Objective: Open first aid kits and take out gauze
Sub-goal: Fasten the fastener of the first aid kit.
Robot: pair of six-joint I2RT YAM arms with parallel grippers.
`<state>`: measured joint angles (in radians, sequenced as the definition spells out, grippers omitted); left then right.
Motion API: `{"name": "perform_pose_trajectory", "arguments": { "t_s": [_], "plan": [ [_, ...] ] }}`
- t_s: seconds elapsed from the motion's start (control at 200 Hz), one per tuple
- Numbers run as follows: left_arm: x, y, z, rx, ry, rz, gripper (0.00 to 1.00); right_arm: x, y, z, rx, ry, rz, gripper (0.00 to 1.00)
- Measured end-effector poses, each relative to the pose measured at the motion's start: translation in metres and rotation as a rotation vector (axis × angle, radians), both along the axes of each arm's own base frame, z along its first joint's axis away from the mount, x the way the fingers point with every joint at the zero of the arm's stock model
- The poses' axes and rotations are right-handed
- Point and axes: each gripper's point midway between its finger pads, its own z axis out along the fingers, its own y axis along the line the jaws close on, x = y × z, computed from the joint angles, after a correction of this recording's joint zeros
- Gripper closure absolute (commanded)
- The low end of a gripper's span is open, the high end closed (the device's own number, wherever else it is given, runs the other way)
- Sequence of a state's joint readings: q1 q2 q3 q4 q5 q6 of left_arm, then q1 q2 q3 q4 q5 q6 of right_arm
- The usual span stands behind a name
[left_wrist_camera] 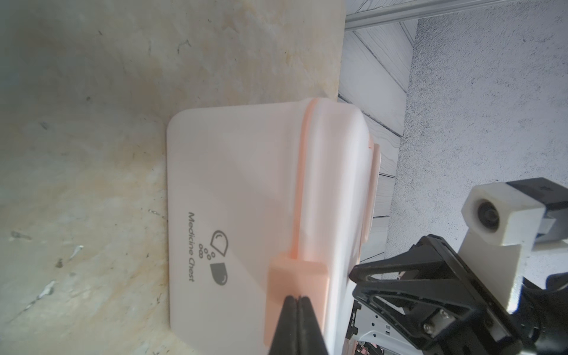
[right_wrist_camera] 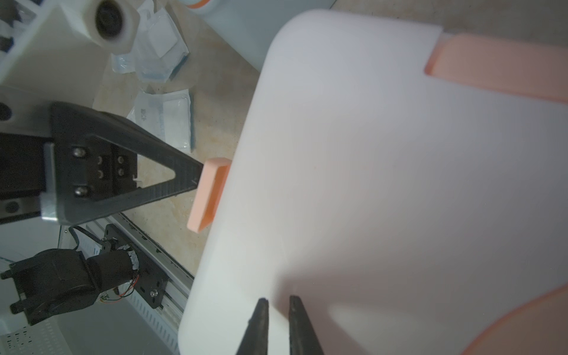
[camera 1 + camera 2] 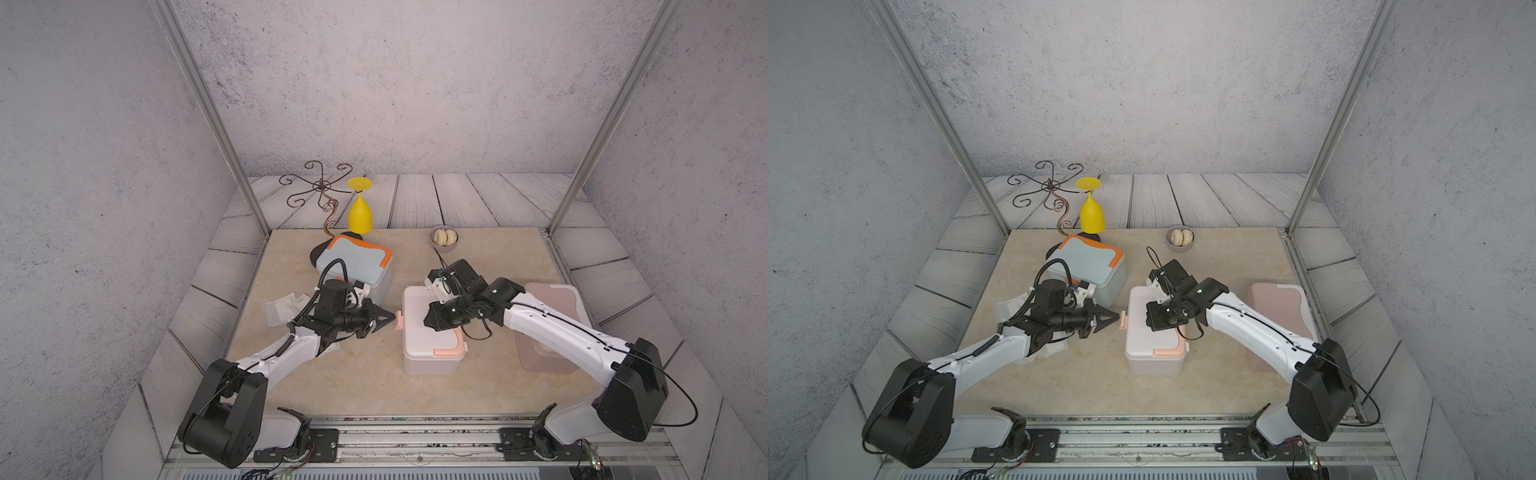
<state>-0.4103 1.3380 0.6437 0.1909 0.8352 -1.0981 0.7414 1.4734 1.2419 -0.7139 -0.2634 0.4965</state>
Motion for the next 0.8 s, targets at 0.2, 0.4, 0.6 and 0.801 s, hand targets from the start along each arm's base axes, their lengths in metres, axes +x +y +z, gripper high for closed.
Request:
{"name": "perform_pose_trajectory", "arguments": {
  "t_s": [0.2,0.4,0.6,0.801],
  "plan": [
    [-0.001,-0.005,-0.003,0.005,0.007,-0.013,1.0,0.0,0.0,0.0,-0.002,0.001,0.0,0.83],
    [0.003,-0.01,-0.005,0.015,0.001,-0.011,1.0,-0.001,-0.001,-0.001,-0.005,0.004,-0.001,0.84],
    [0.002,-0.013,-0.013,0.025,0.014,-0.019,1.0,-0.001,-0.001,-0.001,-0.005,0.004,-0.001,0.83],
    [0.005,-0.017,-0.014,0.017,0.003,-0.024,1.0,-0.001,-0.001,-0.001,-0.005,0.005,-0.001,0.84]
  ]
}}
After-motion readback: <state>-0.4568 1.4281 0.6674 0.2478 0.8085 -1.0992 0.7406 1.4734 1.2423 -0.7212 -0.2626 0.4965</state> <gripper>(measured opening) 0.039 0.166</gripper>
